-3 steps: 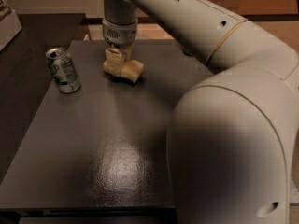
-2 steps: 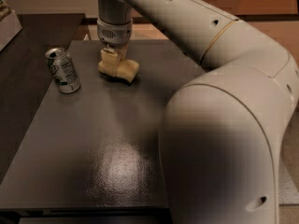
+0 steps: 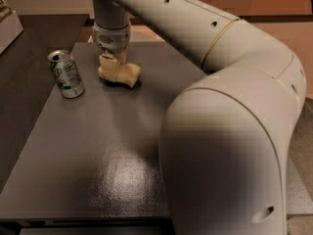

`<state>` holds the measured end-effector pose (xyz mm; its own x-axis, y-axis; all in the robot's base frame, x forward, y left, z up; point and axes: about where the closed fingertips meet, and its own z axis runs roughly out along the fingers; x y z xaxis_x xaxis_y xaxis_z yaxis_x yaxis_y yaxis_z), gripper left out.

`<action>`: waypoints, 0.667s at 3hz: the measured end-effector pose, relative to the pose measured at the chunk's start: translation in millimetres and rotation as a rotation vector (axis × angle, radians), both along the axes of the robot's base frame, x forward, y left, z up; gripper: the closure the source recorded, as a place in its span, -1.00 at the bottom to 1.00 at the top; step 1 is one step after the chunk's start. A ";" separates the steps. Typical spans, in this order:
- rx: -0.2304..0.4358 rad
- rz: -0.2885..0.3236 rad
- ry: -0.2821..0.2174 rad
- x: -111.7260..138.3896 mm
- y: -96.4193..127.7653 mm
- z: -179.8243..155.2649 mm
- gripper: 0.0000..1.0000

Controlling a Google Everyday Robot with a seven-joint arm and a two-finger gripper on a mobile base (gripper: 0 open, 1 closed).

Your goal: Move sponge near 7up can

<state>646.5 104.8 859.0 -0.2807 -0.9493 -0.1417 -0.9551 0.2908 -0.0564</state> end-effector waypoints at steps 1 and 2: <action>-0.067 0.041 -0.029 -4.3 19.1 -11.0 1.00; -0.130 0.069 -0.051 -6.9 31.6 -14.5 0.66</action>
Offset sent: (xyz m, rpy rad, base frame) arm -0.0157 0.0412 -0.0132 -0.2291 -0.0608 0.1022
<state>639.6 136.5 844.5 -0.2098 -0.9773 -0.0290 -0.9675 0.2118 -0.1380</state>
